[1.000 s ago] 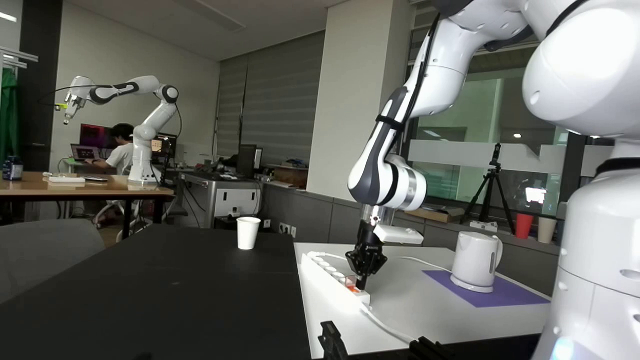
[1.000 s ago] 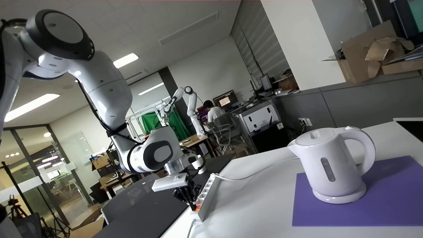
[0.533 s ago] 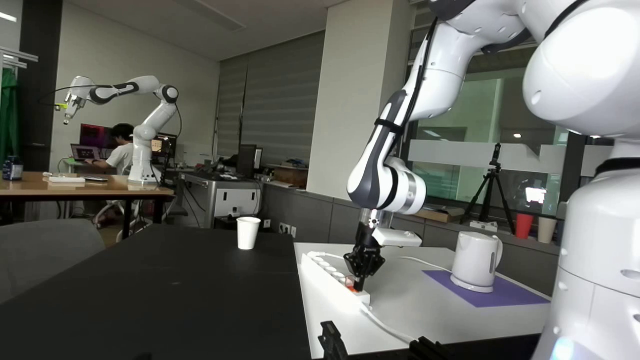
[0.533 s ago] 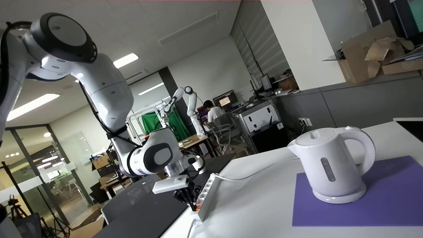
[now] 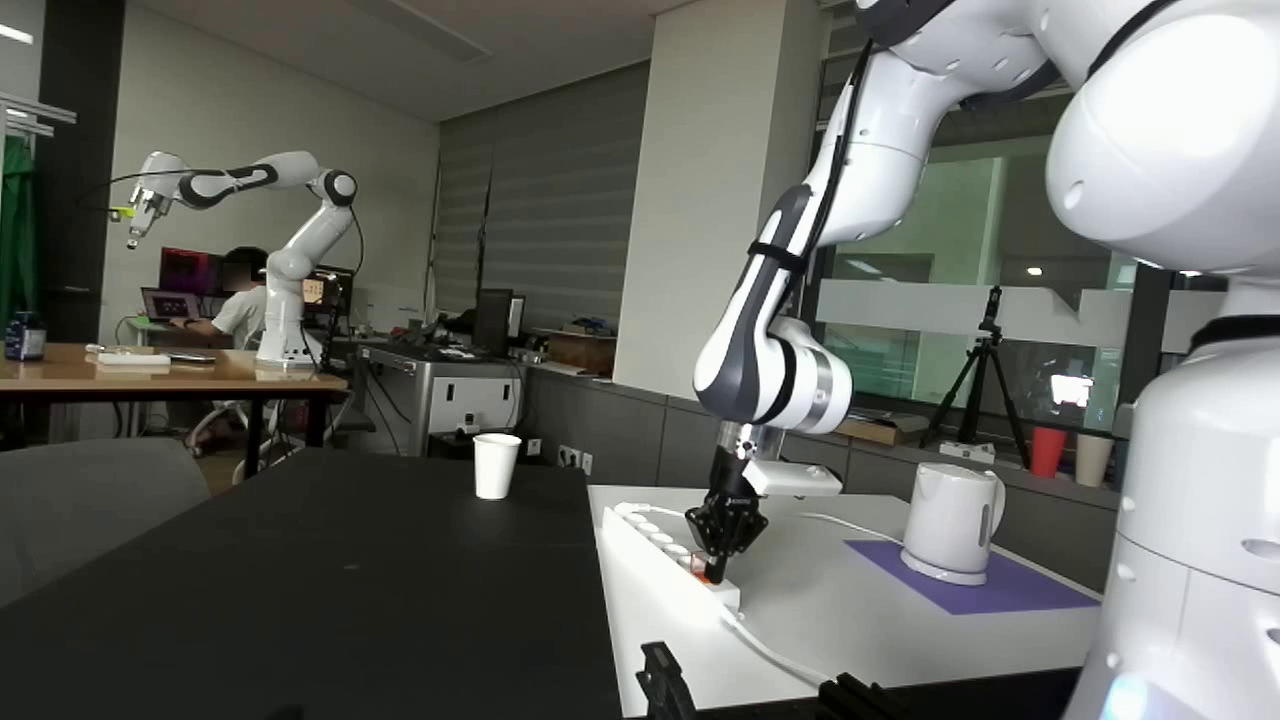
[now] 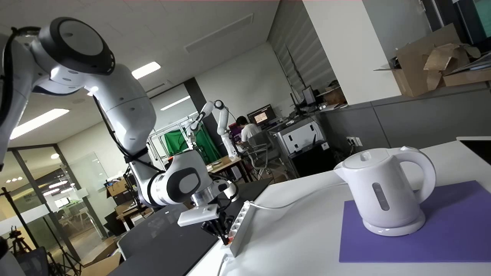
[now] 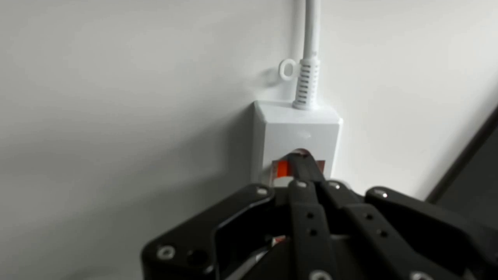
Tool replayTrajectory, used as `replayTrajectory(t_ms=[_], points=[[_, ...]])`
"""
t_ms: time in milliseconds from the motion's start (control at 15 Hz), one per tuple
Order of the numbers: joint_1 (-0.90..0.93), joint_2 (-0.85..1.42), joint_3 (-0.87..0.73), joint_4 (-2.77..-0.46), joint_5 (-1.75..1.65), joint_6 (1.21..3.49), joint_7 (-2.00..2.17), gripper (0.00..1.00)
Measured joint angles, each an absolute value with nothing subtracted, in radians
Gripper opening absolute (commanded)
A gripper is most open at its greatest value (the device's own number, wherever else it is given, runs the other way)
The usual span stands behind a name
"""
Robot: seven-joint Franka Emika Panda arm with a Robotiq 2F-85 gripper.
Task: Turn off the extension cord
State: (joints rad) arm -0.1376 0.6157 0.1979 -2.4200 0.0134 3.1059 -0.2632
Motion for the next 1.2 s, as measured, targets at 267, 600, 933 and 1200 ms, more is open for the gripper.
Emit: replayTrajectory(t_ms=[267, 600, 933, 1200], points=[[-0.111, 0.624, 0.175, -2.418, -0.006, 3.124, -0.259, 0.00], [0.009, 0.616, 0.083, -2.417, -0.033, 3.126, -0.243, 0.00], [0.194, 0.615, -0.052, -2.417, -0.067, 3.132, -0.216, 0.00], [0.354, 0.621, -0.162, -2.419, -0.108, 3.133, -0.199, 0.00]])
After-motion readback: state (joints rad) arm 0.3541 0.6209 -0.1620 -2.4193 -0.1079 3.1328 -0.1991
